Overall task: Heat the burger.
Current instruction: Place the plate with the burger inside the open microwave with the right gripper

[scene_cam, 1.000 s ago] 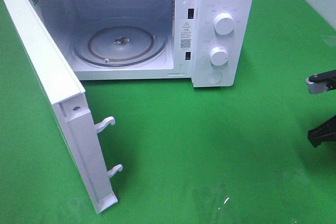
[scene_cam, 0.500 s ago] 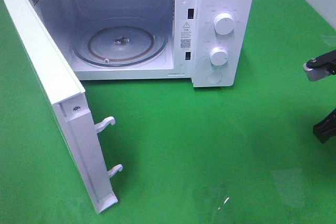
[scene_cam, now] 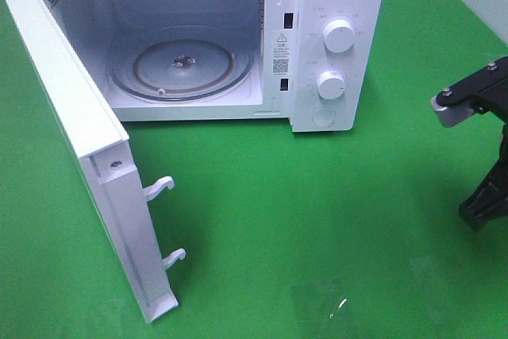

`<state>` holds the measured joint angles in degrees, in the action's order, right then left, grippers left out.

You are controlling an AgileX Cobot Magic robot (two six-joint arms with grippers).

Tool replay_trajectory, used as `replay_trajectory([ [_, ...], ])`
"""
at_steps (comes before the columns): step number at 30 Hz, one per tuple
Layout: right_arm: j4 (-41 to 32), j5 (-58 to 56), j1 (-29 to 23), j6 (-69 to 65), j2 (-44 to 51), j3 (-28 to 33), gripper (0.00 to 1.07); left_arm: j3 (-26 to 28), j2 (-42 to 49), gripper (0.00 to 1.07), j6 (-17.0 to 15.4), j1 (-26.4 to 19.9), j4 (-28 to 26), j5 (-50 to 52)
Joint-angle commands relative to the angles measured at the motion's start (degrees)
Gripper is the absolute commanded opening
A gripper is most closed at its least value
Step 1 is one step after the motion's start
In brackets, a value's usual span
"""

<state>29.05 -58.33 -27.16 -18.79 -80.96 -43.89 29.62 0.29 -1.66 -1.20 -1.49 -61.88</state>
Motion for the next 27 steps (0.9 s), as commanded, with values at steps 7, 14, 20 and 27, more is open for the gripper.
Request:
replay_trajectory([
  [7,3.72,-1.03,-9.05,-0.29,0.57,3.21,0.0,-0.06,0.92,0.98,0.0,-0.06,-0.11,0.8],
  [14,4.3,-0.97,-17.42,-0.29,0.57,5.39,0.0,-0.06,0.92,0.98,0.0,-0.06,-0.11,0.8],
  [20,6.25,-0.92,-23.38,-0.29,0.86,5.39,0.0,-0.06,0.92,0.98,0.0,-0.06,-0.11,0.8],
  [27,6.93,1.43,-25.73,1.66,0.97,5.39,0.0,-0.06,0.92,0.98,0.0,-0.06,-0.11,0.8],
])
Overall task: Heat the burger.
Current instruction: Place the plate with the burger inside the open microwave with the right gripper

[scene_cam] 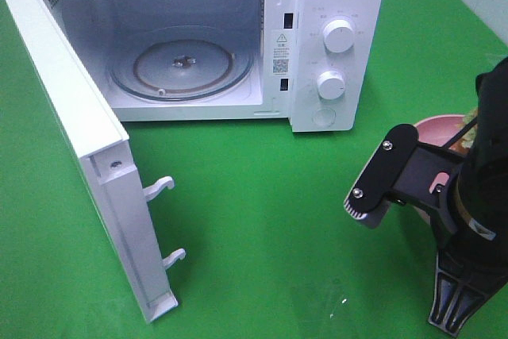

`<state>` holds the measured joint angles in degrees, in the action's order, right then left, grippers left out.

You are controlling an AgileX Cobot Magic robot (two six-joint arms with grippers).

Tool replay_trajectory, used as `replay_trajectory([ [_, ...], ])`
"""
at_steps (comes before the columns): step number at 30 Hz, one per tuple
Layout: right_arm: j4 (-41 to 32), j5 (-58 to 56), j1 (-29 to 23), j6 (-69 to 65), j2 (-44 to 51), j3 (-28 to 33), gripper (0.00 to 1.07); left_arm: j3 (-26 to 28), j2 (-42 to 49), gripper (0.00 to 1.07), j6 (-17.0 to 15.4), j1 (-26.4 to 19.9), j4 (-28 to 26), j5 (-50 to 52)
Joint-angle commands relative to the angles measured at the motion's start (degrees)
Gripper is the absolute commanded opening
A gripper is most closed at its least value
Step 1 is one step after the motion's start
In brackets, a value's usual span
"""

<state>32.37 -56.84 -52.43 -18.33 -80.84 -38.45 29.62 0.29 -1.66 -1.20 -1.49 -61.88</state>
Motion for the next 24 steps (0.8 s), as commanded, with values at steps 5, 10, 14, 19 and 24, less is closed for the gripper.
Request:
replay_trajectory([
  [5,5.79,1.43,-0.46,5.33,0.86,-0.11,0.0,-0.06,0.92,0.98,0.0,-0.06,-0.11,0.8],
  [10,10.26,4.3,-0.46,9.4,0.86,-0.11,0.0,-0.06,0.92,0.98,0.0,-0.06,-0.11,0.8],
  [14,12.32,7.96,-0.46,12.61,0.86,-0.11,0.0,-0.06,0.92,0.98,0.0,-0.06,-0.11,0.8],
  [19,13.98,11.92,-0.46,18.33,0.86,-0.11,0.0,-0.06,0.92,0.98,0.0,-0.06,-0.11,0.8],
  [24,13.98,14.78,-0.46,24.69,0.86,-0.11,0.0,-0.06,0.92,0.98,0.0,-0.06,-0.11,0.8],
])
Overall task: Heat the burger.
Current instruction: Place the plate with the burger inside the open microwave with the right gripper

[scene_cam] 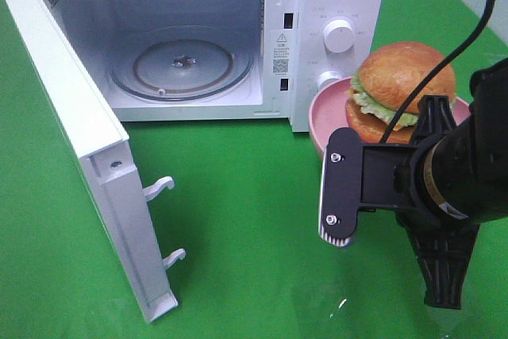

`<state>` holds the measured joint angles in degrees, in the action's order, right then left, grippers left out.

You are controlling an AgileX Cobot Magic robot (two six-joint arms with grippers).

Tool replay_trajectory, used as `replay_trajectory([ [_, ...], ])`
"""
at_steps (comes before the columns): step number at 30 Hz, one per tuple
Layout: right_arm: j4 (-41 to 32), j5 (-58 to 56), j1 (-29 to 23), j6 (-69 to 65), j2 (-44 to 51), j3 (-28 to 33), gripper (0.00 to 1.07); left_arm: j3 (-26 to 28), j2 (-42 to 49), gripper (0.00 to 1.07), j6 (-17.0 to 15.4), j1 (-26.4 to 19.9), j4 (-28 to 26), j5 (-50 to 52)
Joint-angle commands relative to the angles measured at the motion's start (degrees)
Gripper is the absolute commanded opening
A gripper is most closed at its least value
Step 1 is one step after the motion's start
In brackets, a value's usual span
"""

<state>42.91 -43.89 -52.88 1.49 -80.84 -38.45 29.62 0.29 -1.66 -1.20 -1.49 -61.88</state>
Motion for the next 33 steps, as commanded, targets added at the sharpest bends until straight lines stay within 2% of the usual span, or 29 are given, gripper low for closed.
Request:
replay_trajectory([
  [1,3.44,3.32,0.0,7.45,0.86,-0.11,0.0,-0.06,0.92,0.98,0.0,-0.06,-0.11,0.8],
  [9,3.44,9.68,0.0,15.3,0.86,-0.06,0.0,-0.06,0.92,0.98,0.0,-0.06,-0.11,0.8],
  [15,3.67,17.25,0.0,29.05,0.86,-0.06,0.0,-0.06,0.92,0.98,0.0,-0.06,-0.11,0.8],
  [26,4.53,21.37,0.23,31.74,0.86,-0.06,0.0,-0.06,0.92,0.98,0.0,-0.06,-0.11,0.8],
  [28,3.55,23.32,1.49,33.35,0.86,-0.06,0.0,-0.06,0.92,0.98,0.0,-0.06,-0.11,0.8],
  [30,-1.03,27.16,5.27,40.79,0.86,-0.06,0.0,-0.06,0.92,0.98,0.0,-0.06,-0.11,0.8],
  [33,-4.53,28.93,7.45,47.04,0.86,-0.06,0.0,-0.06,0.92,0.98,0.0,-0.06,-0.11,0.8],
])
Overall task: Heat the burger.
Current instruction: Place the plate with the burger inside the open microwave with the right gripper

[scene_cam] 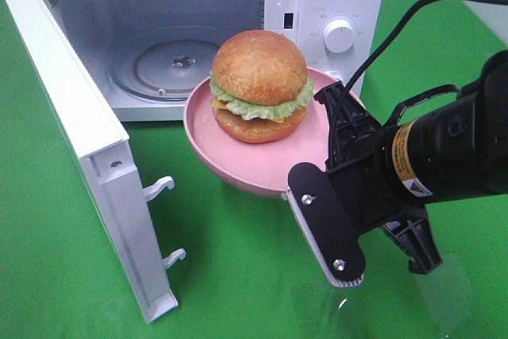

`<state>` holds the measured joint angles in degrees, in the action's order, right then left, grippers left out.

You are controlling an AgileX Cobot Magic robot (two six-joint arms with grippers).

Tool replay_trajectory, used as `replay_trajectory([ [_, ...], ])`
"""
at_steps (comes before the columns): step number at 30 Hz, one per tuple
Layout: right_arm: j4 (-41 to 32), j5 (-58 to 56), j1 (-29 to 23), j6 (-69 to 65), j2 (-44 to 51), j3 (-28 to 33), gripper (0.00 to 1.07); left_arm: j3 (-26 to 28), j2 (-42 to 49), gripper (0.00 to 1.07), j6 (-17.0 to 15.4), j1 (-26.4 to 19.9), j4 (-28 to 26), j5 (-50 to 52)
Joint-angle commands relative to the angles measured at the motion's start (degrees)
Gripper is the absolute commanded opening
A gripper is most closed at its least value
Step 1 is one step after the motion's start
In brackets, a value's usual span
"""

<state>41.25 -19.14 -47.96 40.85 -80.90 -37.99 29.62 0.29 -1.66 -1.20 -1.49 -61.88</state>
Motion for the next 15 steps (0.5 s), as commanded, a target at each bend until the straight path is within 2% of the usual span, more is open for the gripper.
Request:
replay_trajectory([
  [1,-7.39,5.79,4.53,13.92,0.92,-0.57,0.0,-0.06,0.92,0.98,0.0,-0.06,-0.11,0.8],
  [2,-7.39,5.79,4.53,13.92,0.92,-0.57,0.0,-0.06,0.92,0.98,0.0,-0.06,-0.11,0.8],
  [3,-12.2,7.22,6.19,20.34,0.92,-0.57,0.0,-0.06,0.92,0.98,0.0,-0.06,-0.11,0.8],
  [4,-12.2,7.22,6.19,20.34,0.92,-0.57,0.0,-0.06,0.92,0.98,0.0,-0.06,-0.11,0.8],
  [5,-17.7,8.08,7.56,26.93,0.92,-0.57,0.0,-0.06,0.92,0.98,0.0,-0.06,-0.11,0.8],
  [6,-17.7,8.08,7.56,26.93,0.92,-0.57,0.0,-0.06,0.92,0.98,0.0,-0.06,-0.11,0.8],
  [8,-25.15,8.08,8.82,35.52,0.92,-0.57,0.0,-0.06,0.92,0.98,0.0,-0.06,-0.11,0.8],
  [15,-34.26,8.02,10.54,45.38,0.92,-1.09,0.0,-0.06,0.92,0.98,0.0,-0.06,-0.11,0.8],
])
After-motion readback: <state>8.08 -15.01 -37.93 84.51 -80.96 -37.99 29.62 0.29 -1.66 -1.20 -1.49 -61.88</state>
